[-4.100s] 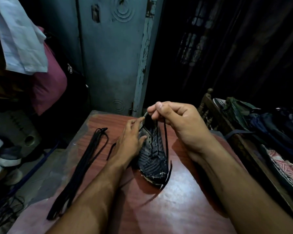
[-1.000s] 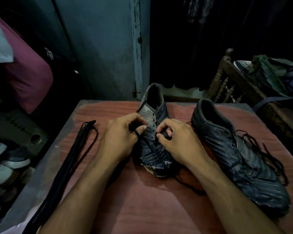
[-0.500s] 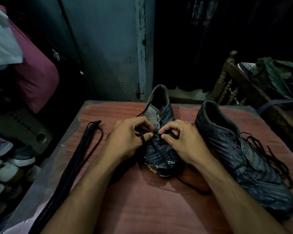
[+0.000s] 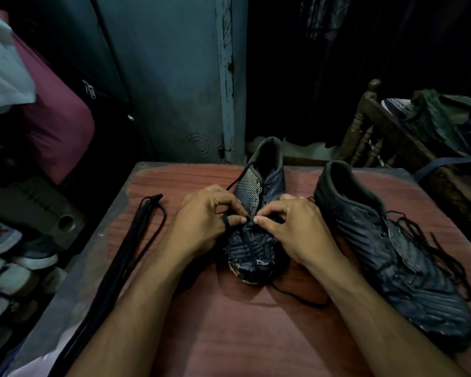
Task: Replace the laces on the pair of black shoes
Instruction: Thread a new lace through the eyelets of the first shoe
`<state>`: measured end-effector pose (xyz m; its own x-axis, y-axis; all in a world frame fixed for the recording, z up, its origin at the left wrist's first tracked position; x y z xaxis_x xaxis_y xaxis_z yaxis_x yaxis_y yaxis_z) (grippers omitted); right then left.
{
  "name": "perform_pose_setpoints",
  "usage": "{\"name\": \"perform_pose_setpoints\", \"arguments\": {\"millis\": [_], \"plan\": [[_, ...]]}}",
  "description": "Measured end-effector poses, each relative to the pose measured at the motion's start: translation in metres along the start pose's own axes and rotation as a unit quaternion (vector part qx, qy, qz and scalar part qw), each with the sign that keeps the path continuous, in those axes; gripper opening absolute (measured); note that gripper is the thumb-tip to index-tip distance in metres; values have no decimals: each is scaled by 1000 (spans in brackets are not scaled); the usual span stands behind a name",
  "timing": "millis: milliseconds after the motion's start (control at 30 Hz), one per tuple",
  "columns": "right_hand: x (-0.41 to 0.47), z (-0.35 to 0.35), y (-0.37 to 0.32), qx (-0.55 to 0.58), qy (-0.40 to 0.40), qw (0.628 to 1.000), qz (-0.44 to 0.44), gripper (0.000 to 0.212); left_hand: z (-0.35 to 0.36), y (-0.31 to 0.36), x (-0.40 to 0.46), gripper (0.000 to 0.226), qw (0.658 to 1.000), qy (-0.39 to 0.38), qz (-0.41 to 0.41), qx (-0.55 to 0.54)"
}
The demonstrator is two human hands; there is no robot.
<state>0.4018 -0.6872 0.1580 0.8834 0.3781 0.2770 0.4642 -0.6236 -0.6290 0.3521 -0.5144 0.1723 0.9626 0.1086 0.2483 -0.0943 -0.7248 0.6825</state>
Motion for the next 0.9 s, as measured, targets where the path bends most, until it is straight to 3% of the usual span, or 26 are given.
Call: {"name": "perform_pose_setpoints", "arguments": {"millis": [233,467,900], "plan": [[-4,-4,-7,-73,-1,997,-15,10,5,1,0,20,1000,-14,-1,21],[-4,-4,-8,-91,-11,996,-23,14,5,-7,0,18,999,-31,-26,-36],[-7,7,-9,-46,-4,997,-63,8,5,-9,2,10,999,-12,-32,-17]]}}
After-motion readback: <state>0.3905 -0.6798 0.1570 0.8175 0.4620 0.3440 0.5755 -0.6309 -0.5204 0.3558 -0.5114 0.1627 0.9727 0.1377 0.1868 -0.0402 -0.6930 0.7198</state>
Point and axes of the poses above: each hand's wrist, its own x-axis towards the middle knuckle, its own z-axis out of the palm, y = z × x, the point moved 5 cm from there along x, towards the middle knuckle, and after that the axes turned 1 degree about x, right-handed, at the moved point
